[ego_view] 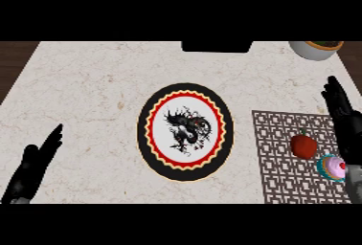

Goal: Pick the bell pepper from the placemat and place it in the plate

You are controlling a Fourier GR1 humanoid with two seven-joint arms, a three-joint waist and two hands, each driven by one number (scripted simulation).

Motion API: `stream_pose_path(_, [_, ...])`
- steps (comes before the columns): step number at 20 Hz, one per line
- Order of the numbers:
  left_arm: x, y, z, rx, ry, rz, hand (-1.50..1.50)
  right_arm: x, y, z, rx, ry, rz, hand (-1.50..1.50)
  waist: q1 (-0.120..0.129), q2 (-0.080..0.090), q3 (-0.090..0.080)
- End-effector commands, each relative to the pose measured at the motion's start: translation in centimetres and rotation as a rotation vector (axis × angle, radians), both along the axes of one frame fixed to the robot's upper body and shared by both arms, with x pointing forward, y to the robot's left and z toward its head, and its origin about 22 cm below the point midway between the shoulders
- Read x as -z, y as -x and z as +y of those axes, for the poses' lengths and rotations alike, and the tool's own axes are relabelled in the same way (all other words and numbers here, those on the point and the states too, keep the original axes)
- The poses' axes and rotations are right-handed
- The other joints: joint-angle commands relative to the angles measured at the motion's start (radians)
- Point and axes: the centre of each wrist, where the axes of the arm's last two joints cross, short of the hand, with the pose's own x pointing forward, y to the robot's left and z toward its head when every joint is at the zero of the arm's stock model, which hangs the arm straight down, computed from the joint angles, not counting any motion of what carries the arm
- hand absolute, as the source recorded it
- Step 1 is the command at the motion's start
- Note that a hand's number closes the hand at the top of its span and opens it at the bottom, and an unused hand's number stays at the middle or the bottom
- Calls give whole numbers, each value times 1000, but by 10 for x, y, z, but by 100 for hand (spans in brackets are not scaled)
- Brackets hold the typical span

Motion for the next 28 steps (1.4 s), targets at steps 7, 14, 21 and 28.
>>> stream_pose_path(7, [-28,-40,-38,122,155,-312,0,28,-5,-65,394,393,175,150,11,39,-19])
stream_pose_path(14, [-12,-37,-37,137,234,-354,0,85,-41,67,796,139,-200,-150,15,-3,25])
stream_pose_path(21, [6,-28,-36,120,221,-334,0,110,-21,84,927,265,-196,-150,-15,-14,21])
stream_pose_path(28, [5,-26,-28,98,224,-356,0,110,-8,59,910,356,151,-150,-26,-21,15])
